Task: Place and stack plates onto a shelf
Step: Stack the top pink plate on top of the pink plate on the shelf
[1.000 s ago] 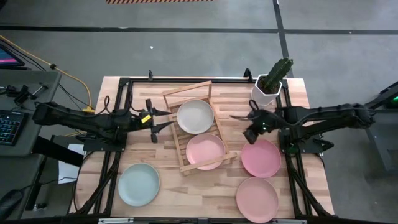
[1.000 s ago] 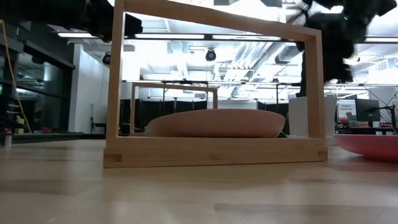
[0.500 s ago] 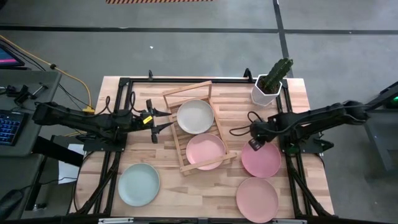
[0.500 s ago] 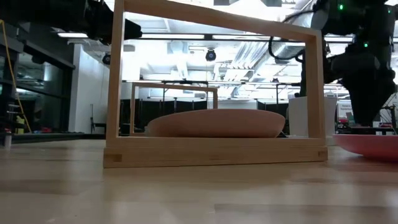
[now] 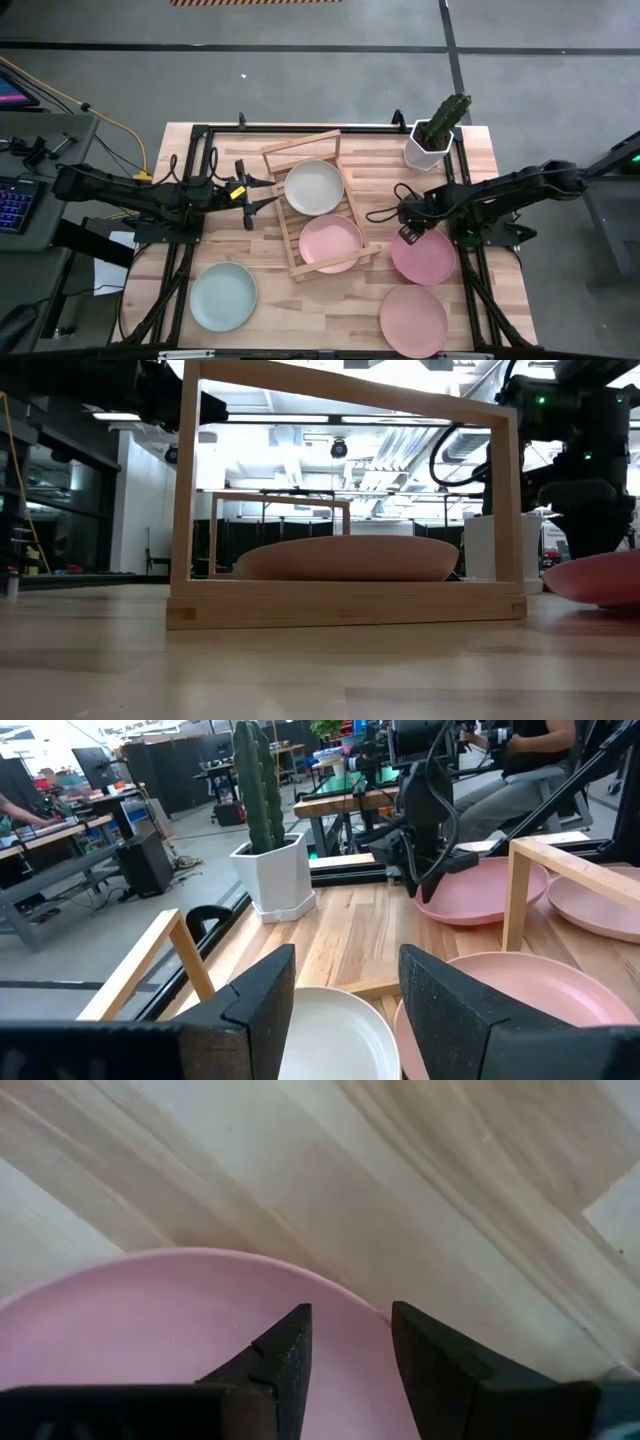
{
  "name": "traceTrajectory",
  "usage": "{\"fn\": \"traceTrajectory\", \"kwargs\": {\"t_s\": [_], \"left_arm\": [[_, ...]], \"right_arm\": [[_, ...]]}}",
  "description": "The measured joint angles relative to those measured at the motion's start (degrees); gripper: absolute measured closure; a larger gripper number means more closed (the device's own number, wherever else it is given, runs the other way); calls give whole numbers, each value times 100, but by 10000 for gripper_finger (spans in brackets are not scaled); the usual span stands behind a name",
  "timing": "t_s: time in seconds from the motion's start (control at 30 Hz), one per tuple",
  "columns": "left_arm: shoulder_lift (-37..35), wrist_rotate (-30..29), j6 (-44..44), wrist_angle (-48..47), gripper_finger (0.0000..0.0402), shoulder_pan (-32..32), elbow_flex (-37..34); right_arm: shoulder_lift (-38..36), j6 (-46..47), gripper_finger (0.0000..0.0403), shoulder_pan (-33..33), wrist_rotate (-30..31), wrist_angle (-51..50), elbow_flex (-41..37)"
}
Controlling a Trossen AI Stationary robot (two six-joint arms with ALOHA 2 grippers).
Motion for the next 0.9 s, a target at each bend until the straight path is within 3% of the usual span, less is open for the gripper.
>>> {"fn": "traceTrajectory", "kwargs": {"t_s": [0.2,0.5,0.7,0.9], "left_arm": [[0,1,-1,-6,232,2,0],[0,1,-3,-11,232,2,0],[0,1,-5,-175,232,2,0],[-1,1,-5,-316,232,1,0]], "right_arm": [[25,-126,269,2,-89,14,31],[21,-356,269,2,263,-129,560],[11,1049,269,412,-611,-1075,957],[11,2711,269,1451,-1087,-1413,960]]}}
